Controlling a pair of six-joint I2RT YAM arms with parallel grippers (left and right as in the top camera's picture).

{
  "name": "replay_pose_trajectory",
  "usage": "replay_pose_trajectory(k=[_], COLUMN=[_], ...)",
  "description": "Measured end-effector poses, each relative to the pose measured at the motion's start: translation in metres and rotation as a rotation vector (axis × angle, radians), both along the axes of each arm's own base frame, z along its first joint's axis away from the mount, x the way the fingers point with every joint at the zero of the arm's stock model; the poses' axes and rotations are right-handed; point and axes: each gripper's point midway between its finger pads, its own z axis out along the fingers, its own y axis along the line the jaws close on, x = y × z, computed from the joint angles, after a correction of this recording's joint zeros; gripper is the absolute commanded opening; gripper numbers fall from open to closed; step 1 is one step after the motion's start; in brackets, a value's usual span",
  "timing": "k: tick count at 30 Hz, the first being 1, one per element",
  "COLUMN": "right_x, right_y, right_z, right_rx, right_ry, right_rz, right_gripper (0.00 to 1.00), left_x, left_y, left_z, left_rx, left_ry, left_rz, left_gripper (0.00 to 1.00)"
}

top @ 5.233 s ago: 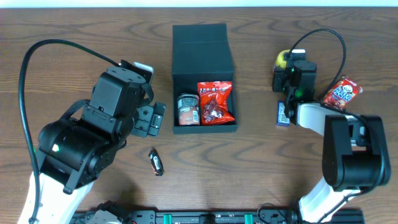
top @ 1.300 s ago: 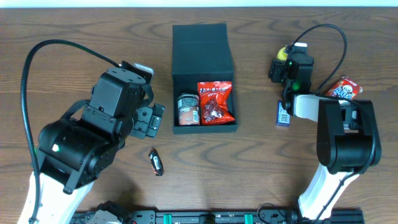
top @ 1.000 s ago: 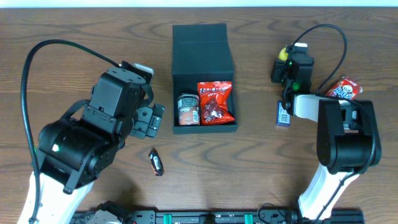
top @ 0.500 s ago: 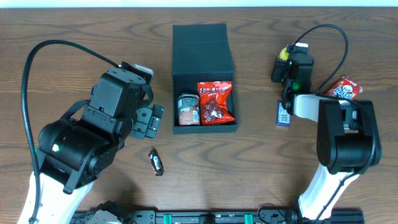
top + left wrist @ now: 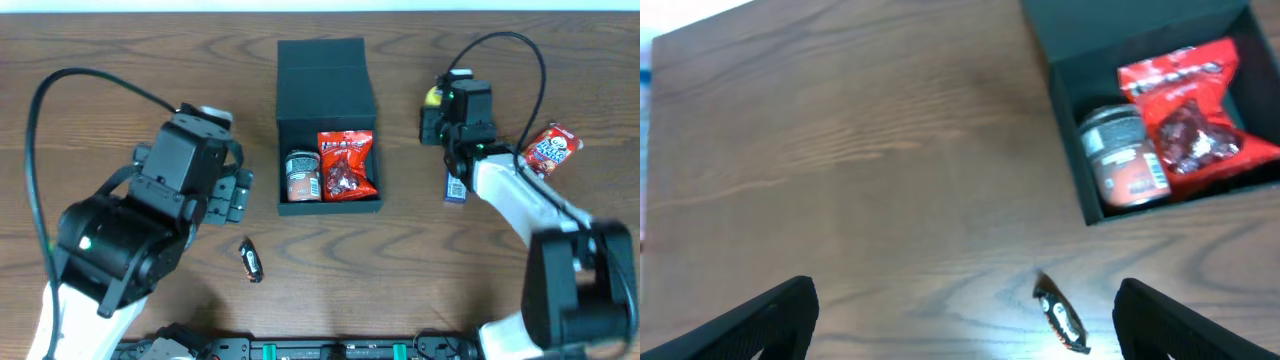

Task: Pack container
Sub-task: 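Carry the Mentos bottle left over the black box and lower it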

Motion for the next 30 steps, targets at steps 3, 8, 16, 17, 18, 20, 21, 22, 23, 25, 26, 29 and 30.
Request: replay_pose_trajectory(k=[3, 8, 16, 17, 18, 20, 21, 22, 23, 25, 26, 29, 30], right_x=[-0.016, -0.04, -0.108, -0.112, -0.116, -0.122, -0.122, -0.123, -0.122, -0.116, -0.112, -0.093, -0.089], right_y=[0.026, 0.065, 0.114, 0.118, 0.121, 0.127, 0.129, 0.133, 0.135, 0.141, 0.143, 0.154, 0.156], right_z=[0.028, 0.086, 0.174, 0.181, 0.187, 0.194, 0.194, 0.193, 0.19, 0.18, 0.175, 0.145, 0.137], right_rx=[-0.036, -0.061, -0.187, -0.205, -0.226, -0.265, -0.281, -0.297, -0.312, -0.336, -0.345, -0.372, -0.379], right_ry=[0.026, 0.03, 0.132, 0.134, 0.133, 0.141, 0.15, 0.165, 0.179, 0.212, 0.225, 0.307, 0.333], right_rz=[0.098, 0.254, 0.666, 0.706, 0.744, 0.816, 0.844, 0.88, 0.904, 0.951, 0.967, 1.025, 1.038], right_gripper=[0.01, 0.01, 0.01, 0.01, 0.01, 0.01, 0.01, 0.01, 0.01, 0.01, 0.01, 0.01, 0.01], left_x=[-0.01, -0.032, -0.068, -0.069, -0.07, -0.071, -0.072, -0.073, -0.074, -0.074, -0.074, -0.076, -0.076], left_y=[0.011, 0.032, 0.069, 0.07, 0.071, 0.072, 0.072, 0.073, 0.073, 0.074, 0.074, 0.074, 0.074], left_z=[0.007, 0.02, 0.022, 0.021, 0.02, 0.019, 0.018, 0.017, 0.017, 0.016, 0.016, 0.015, 0.015], left_rx=[-0.01, -0.042, -0.05, -0.051, -0.05, -0.052, -0.054, -0.052, -0.052, -0.053, -0.053, -0.054, -0.053], left_ry=[-0.028, -0.085, -0.106, -0.103, -0.098, -0.09, -0.089, -0.084, -0.081, -0.078, -0.078, -0.073, -0.071], left_rz=[0.045, 0.121, 0.294, 0.304, 0.314, 0.326, 0.331, 0.334, 0.336, 0.341, 0.341, 0.347, 0.347], left_gripper=[0.95, 0.95, 0.95, 0.95, 0.95, 0.95, 0.95, 0.95, 0.95, 0.95, 0.95, 0.95, 0.95])
